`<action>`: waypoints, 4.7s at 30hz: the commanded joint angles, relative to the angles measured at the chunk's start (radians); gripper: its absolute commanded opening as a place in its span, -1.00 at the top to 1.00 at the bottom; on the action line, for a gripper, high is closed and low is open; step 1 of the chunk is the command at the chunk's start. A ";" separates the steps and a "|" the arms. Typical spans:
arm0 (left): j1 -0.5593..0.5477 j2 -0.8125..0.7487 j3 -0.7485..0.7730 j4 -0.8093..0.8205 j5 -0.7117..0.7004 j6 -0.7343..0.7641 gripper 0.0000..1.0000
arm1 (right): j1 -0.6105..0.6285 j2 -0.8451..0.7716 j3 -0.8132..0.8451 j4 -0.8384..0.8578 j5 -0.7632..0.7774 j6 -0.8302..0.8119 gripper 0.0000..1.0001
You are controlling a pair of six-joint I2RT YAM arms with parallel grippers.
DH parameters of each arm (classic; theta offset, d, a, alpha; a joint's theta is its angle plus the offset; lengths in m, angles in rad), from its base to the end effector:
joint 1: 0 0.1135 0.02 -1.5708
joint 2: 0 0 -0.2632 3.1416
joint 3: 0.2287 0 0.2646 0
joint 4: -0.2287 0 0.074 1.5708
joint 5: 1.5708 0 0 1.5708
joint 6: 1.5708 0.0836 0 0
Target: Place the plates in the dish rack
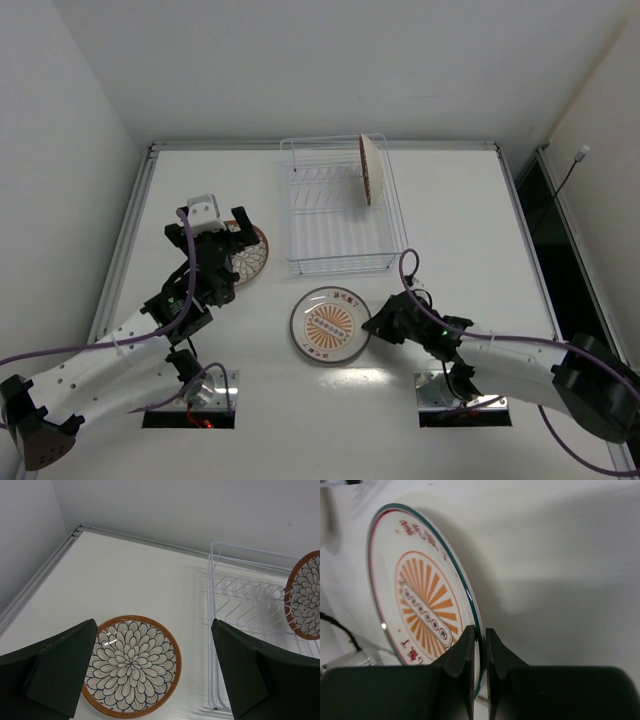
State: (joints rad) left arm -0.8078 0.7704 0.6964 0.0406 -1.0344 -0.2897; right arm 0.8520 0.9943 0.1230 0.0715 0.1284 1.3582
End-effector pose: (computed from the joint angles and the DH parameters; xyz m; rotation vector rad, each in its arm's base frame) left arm 0.1965 -0.1016 0.3337 -0.3835 1.5409 -0.0267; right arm 0.1382 0.1417 0.0631 0.7044 2.4572 0.8527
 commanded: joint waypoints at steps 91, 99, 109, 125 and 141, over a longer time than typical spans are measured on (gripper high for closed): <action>0.009 0.015 0.005 0.062 -0.010 0.021 -1.00 | -0.097 1.132 1.742 0.079 1.226 -1.737 1.00; 0.009 0.015 0.005 0.062 -0.010 0.021 -1.00 | -0.107 1.172 1.733 0.044 1.195 -1.691 1.00; 0.009 0.006 0.005 0.062 -0.010 0.021 -1.00 | -0.116 1.193 1.742 -0.130 1.105 -1.493 1.00; 0.009 0.006 0.005 0.062 -0.010 0.021 -1.00 | -0.125 1.173 1.778 -0.277 1.106 -1.358 -0.68; 0.009 0.006 0.005 0.062 -0.042 0.021 -1.00 | -0.019 0.721 1.417 -0.379 0.208 -1.038 -0.84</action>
State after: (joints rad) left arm -0.8078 0.7883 0.6964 0.0616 -1.0443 -0.2703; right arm 0.8463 1.7077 1.6665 -0.2996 0.7441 0.1661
